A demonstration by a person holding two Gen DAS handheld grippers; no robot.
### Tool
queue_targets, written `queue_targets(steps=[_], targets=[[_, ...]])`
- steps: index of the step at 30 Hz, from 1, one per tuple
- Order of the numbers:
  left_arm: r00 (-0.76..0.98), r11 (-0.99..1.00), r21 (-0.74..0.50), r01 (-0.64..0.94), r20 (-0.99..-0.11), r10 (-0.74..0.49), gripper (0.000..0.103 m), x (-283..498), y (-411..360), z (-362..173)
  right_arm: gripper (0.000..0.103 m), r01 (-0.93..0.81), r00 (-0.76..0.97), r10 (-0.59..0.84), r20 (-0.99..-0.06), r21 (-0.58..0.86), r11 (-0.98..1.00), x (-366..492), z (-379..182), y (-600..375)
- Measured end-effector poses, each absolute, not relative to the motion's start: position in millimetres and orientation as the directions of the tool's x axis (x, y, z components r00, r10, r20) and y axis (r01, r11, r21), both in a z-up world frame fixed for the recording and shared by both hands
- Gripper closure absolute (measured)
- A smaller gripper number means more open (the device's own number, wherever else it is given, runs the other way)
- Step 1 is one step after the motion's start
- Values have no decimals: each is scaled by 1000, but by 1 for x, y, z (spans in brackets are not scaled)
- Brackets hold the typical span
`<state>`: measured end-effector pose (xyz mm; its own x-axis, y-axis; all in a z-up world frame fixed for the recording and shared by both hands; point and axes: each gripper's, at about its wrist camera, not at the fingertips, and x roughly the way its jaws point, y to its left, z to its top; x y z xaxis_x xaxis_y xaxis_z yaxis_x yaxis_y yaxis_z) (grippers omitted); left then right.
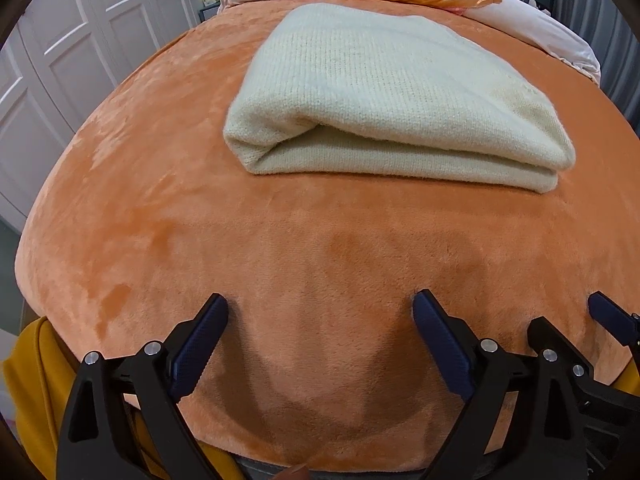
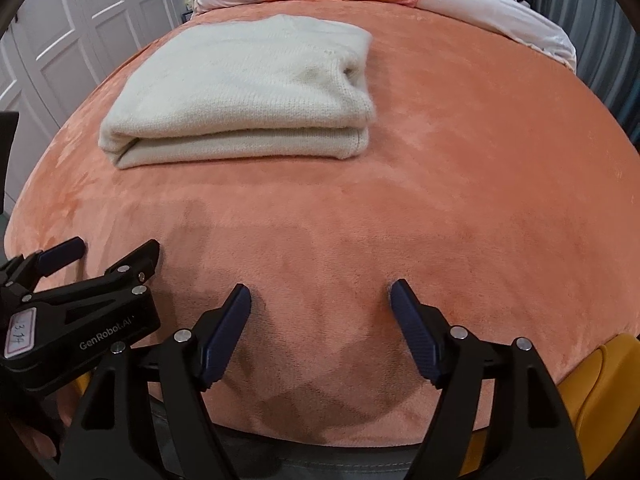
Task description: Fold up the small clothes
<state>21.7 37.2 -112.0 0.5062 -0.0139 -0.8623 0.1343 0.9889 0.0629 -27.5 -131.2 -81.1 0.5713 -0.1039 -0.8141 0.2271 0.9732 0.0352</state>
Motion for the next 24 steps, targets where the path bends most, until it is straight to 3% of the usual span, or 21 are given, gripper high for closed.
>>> queue_targets(steps=[24], targets=[[518, 987, 74, 140, -855, -10, 10, 21, 38, -117, 31, 229, 579, -119, -807, 21, 973, -27, -87, -127]])
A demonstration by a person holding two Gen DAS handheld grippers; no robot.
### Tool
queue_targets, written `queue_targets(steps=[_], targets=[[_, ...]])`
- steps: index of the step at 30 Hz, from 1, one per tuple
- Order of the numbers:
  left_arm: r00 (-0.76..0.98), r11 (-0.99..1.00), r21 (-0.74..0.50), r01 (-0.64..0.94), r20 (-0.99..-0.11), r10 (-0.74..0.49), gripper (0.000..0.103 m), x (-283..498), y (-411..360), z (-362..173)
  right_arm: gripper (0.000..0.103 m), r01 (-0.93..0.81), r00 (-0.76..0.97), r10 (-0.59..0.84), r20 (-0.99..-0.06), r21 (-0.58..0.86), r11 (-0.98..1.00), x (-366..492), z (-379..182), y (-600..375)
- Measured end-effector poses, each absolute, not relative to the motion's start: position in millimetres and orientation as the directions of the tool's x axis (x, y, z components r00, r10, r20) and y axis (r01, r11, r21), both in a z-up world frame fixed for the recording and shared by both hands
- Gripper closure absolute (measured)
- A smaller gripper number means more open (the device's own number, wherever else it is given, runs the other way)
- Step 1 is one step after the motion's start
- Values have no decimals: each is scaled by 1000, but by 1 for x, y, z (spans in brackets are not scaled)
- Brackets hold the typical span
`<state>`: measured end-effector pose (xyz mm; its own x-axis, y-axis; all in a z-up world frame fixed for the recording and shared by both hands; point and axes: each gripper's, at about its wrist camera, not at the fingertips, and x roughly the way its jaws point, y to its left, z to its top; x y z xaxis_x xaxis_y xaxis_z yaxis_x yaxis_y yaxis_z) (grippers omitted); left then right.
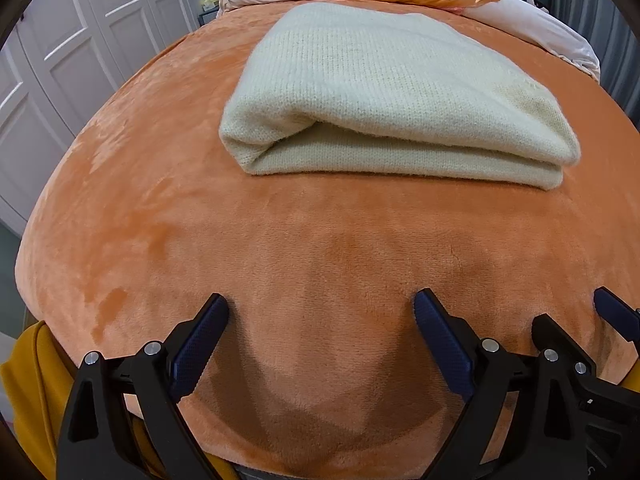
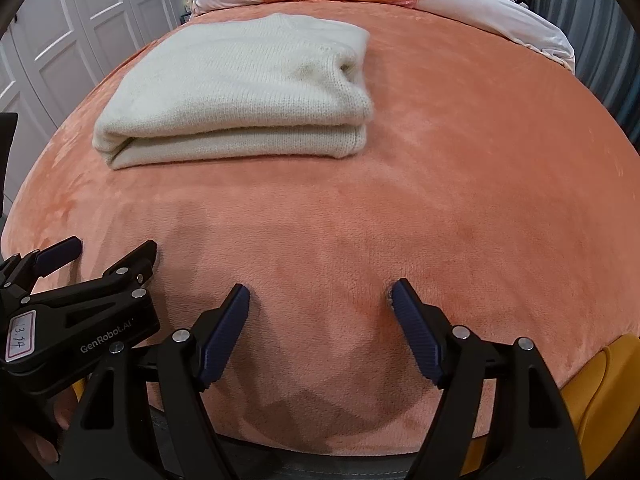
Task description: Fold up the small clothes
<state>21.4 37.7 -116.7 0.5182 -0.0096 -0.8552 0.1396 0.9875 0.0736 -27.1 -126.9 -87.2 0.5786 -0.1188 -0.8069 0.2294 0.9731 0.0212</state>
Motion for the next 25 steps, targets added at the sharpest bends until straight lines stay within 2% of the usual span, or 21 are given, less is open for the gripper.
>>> queue_targets(steps=[23, 25], targets=[[530, 986, 76, 148, -848, -14, 11, 22, 38, -118, 31, 250, 587, -139, -797, 15, 968, -29, -88, -120], [542, 985, 90, 148, -840, -5, 13, 20, 36, -115, 31, 257, 588, -144, -796, 15, 966, -30, -87, -120]])
